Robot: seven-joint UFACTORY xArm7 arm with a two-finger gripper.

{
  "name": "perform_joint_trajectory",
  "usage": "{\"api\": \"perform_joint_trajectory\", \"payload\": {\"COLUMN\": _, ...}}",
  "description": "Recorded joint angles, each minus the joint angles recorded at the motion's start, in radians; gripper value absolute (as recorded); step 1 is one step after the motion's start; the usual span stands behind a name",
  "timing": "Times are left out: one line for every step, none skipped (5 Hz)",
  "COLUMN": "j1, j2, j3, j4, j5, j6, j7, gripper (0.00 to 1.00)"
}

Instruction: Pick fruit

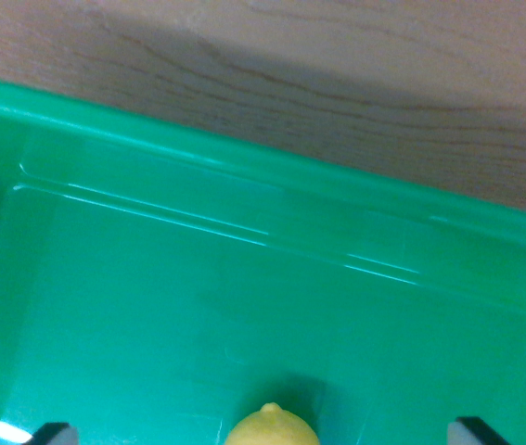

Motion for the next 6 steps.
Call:
{"api": "perform_joint_trajectory", "payload": {"j1": -0.0017, "j2": 0.015, "j3": -0.001, "j4": -0.039, "j5": -0.0008, "j6": -0.046, "j7": -0.012, "gripper": 0.0}}
{"api": "perform_joint_trajectory", "payload": {"j1": -0.0017, "j2": 0.015, "j3": -0.001, "j4": -0.039, "j5": -0.0008, "j6": -0.046, "j7": -0.012, "gripper": 0.0}}
{"api": "perform_joint_trajectory", "payload": {"j1": -0.0034, "j2": 0.029, "j3": -0.001, "j4": -0.077, "j5": -0.0015, "j6": -0.092, "j7": -0.024, "gripper": 0.0}}
{"api": "perform_joint_trajectory", "payload": {"j1": -0.0034, "j2": 0.029, "j3": -0.001, "j4": -0.077, "j5": -0.0015, "j6": -0.092, "j7": -0.024, "gripper": 0.0}}
{"api": "perform_joint_trajectory", "payload": {"j1": -0.0049, "j2": 0.042, "j3": -0.002, "j4": -0.111, "j5": -0.0022, "j6": -0.132, "j7": -0.035, "gripper": 0.0}}
{"api": "perform_joint_trajectory", "payload": {"j1": -0.0049, "j2": 0.042, "j3": -0.002, "j4": -0.111, "j5": -0.0022, "j6": -0.132, "j7": -0.035, "gripper": 0.0}}
